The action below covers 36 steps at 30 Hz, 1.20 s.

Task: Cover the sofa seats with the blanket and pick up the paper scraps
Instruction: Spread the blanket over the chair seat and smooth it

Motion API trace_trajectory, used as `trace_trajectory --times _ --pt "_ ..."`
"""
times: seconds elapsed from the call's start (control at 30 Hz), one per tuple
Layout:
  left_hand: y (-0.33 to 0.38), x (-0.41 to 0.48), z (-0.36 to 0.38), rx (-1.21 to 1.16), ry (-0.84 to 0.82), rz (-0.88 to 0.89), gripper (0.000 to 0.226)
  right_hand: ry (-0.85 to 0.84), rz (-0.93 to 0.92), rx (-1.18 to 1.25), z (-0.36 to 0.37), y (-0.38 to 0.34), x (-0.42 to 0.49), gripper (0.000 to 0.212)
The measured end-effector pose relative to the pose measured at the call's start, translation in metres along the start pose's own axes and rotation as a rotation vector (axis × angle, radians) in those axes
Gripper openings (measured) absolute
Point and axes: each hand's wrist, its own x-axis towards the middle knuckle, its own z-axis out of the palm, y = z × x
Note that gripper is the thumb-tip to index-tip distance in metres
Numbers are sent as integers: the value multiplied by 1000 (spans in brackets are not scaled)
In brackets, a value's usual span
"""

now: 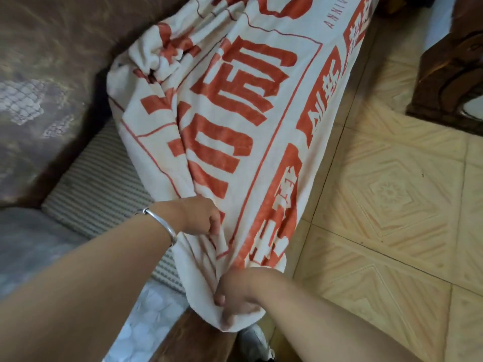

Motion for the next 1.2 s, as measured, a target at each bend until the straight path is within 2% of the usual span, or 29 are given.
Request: trace_trajectory --times 0.07,0.13,0.17,0.23,0.3,0.33,0.4,0.5,0.57,0.67,0.73,0.83,0.9,0.97,1.07,1.1,1.13,1.2 --pt "1 -7 10 124 -109 -63 41 -42 -33 -179 13 -4 0 48" --pt "-2 -12 21 233 -152 -106 41 20 9 -182 17 2 7 48" --pt "-3 -13 25 289 -149 -115 40 101 16 -131 14 4 9 44" --pt "-5 -10 31 410 -128 -106 32 406 24 21 4 7 8 35" --pt "-5 -8 36 482 -150 -105 31 648 48 158 -7 7 6 42" --pt "-6 -9 37 506 -152 -112 31 680 60 174 -11 6 7 48" --pt "-7 -15 40 562 -122 -118 32 617 69 134 -13 4 8 49" --pt "-14 -25 46 547 -86 -176 35 484 28 63 -12 -4 12 34" --pt "-18 -30 53 464 -141 -196 34 495 -4 25 -14 -8 14 26" --pt "-22 -30 60 344 -248 -176 28 600 57 76 -21 -8 17 11" --pt "-17 -30 56 310 -322 -179 30 533 92 23 -24 -5 19 10" --pt "-4 -32 47 337 -429 -211 35 285 66 -118 -26 -5 13 31" --pt "-3 -27 44 337 -459 -199 35 190 36 -105 -24 -5 11 44" --pt "-3 -19 39 230 -408 -212 32 248 18 -66 -27 -7 11 43" --pt "-4 -8 25 140 -91 -136 36 571 77 16 -49 -3 15 36" --pt "-5 -7 20 105 -51 -130 39 623 115 19 -59 -1 14 38" --pt "-7 -5 16 92 -69 -129 41 612 148 0 -69 2 14 40" --pt "-10 -4 8 131 -210 -131 39 491 160 -38 -83 3 14 42"
